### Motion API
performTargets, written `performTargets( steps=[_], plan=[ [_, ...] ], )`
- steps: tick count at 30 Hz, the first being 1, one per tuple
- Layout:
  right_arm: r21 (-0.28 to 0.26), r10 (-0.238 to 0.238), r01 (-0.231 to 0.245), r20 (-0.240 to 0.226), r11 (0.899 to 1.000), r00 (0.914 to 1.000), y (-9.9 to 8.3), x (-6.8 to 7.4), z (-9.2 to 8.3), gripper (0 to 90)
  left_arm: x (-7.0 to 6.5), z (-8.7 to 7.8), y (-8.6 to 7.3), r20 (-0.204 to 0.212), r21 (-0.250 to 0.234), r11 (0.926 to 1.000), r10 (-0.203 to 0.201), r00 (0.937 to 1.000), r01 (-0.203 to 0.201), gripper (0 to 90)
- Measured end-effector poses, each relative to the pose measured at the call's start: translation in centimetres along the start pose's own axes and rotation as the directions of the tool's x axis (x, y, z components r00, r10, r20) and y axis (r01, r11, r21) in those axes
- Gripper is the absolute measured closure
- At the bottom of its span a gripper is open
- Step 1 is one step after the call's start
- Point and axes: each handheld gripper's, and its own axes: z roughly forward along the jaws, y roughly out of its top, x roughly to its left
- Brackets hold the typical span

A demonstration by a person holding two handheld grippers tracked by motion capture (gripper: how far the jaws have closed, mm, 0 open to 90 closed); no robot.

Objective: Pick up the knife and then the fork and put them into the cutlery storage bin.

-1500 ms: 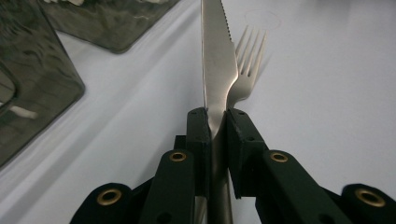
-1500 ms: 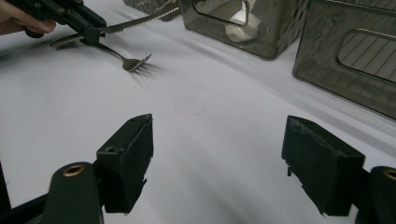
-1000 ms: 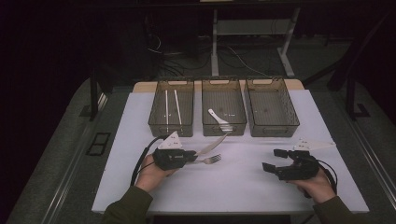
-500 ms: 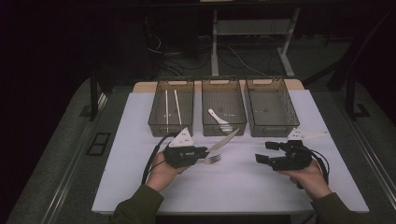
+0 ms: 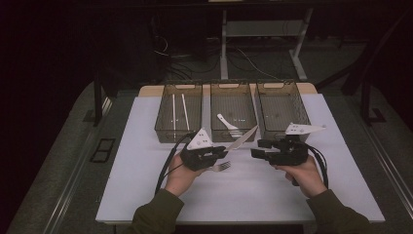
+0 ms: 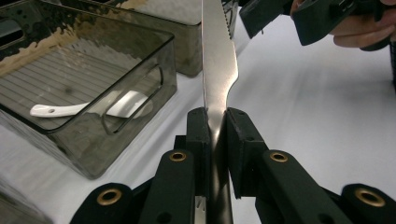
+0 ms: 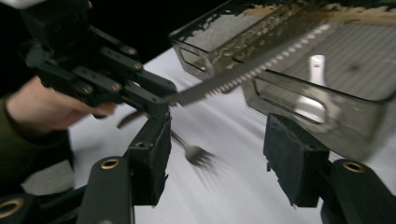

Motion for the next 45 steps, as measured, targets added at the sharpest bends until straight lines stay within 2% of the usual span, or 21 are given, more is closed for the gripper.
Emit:
performTargets(
  steps=[7,13,30,39,45],
  plan=[
    [-0.002,0.035,-0.035,-0.039,0.999,0.9986,0.5,-0.1,2.0,45.7,-0.1,0.3,0.1,-0.006,-0.015,0.9999,-0.005,1.0,0.005,79.1],
    [-0.009,0.054,-0.054,-0.069,0.998,0.9962,0.6,0.1,3.0,50.7,-0.7,0.9,0.2,0.008,-0.031,0.9995,-0.003,1.0,0.003,79.1],
    [-0.052,0.093,-0.097,-0.073,0.994,0.993,0.7,0.0,2.8,68.6,-1.2,1.4,0.4,0.03,-0.051,0.9987,0.007,0.9995,-0.005,79.1],
    [-0.073,0.101,-0.107,-0.086,0.992,0.9912,1.0,-0.1,2.6,76.6,-1.3,1.8,0.5,0.029,-0.068,0.9977,0.006,0.9996,-0.004,79.1],
    [-0.077,0.093,-0.101,-0.102,0.992,0.9904,1.2,0.1,2.6,81.4,-1.4,2.0,0.5,0.027,-0.063,0.9979,0.017,0.9995,-0.015,79.1]
  ],
)
